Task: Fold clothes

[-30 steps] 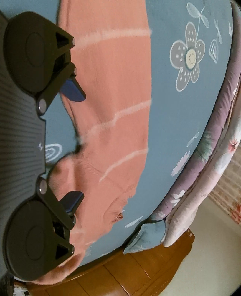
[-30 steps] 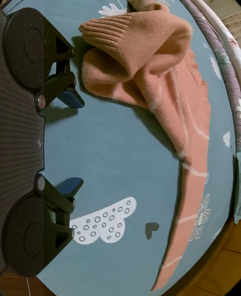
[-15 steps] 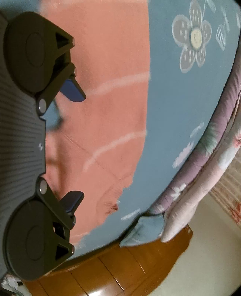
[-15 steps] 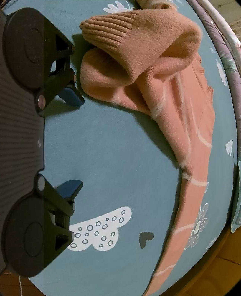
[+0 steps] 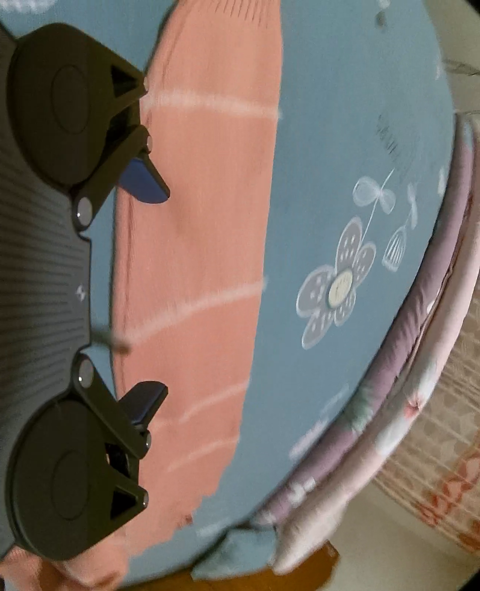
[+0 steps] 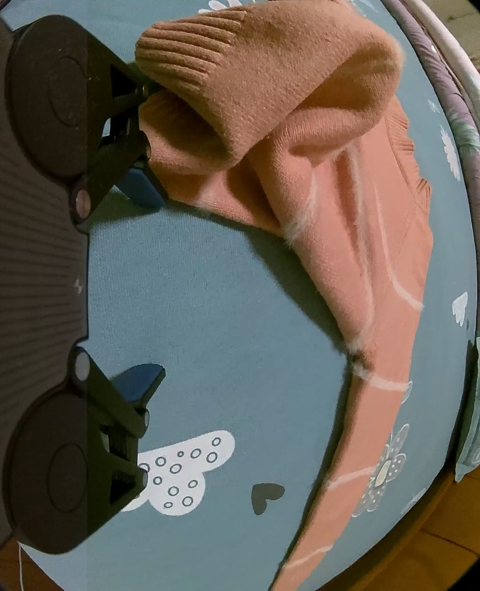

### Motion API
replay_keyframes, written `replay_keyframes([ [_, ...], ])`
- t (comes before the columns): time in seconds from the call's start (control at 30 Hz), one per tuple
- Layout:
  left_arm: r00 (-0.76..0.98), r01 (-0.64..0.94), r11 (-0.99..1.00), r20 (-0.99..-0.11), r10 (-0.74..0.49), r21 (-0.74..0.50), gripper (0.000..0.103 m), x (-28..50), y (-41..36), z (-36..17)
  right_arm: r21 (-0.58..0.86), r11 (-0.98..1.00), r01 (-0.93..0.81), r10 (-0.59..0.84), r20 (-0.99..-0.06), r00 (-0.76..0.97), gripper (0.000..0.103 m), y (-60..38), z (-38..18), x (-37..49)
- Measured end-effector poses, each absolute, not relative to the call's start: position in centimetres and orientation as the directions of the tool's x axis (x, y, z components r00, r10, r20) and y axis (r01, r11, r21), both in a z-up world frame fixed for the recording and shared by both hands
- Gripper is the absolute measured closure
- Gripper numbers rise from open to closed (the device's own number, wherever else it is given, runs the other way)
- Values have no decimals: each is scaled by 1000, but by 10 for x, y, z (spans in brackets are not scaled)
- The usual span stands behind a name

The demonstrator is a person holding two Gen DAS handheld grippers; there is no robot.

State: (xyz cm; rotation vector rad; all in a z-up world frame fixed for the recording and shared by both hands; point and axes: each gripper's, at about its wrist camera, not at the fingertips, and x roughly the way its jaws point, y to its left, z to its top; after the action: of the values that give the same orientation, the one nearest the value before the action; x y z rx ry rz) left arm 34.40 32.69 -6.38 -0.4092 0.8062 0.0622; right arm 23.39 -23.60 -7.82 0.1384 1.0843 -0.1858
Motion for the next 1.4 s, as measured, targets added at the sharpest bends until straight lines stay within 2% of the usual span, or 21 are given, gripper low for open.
replay_keyframes([
  [0.13, 715, -135, 961, -695, -73, -240, 1, 334, 291, -49, 19, 979, 204, -81, -877, 474, 5, -235, -80, 229],
  [0.23, 724, 1, 977, -674, -147, -211, 1, 321, 243, -40, 21, 983, 181, -75, -858, 508, 0, -235, -83, 220],
  [0.43, 688, 271, 956, -672, -272, -109, 1, 287, 127, -31, 22, 991, 134, -59, -817, 573, 0, -235, -89, 203],
  [0.63, 648, 396, 918, -696, -310, -40, 1, 225, 46, -35, -23, 1000, 13, -25, -750, 661, 0, -227, -87, 187],
  [0.77, 639, 368, 930, -720, -270, -23, 1, 177, 23, -34, -69, 994, -80, 9, -696, 718, 0, -220, -84, 177],
  [0.87, 656, 316, 946, -706, -269, -67, 1, 141, 24, -29, -109, 983, -146, 40, -654, 755, 0, -215, -82, 170],
  [0.97, 673, 285, 957, -699, -242, -57, 1, 120, 24, -37, -151, 966, -208, 74, -612, 788, 0, -210, -80, 162],
  [1.17, 696, 250, 968, -695, -180, -1, 1, 103, 19, -60, -267, 914, -306, 119, -545, 830, 0, -187, -83, 172],
  [1.3, 710, 244, 968, -689, -143, 50, 1, 104, 12, -68, -345, 878, -333, 100, -546, 831, 0, -165, -97, 183],
  [1.4, 701, 237, 971, -696, -154, 23, 1, 102, 14, -72, -417, 856, -306, 72, -489, 869, 0, -158, -98, 190],
])
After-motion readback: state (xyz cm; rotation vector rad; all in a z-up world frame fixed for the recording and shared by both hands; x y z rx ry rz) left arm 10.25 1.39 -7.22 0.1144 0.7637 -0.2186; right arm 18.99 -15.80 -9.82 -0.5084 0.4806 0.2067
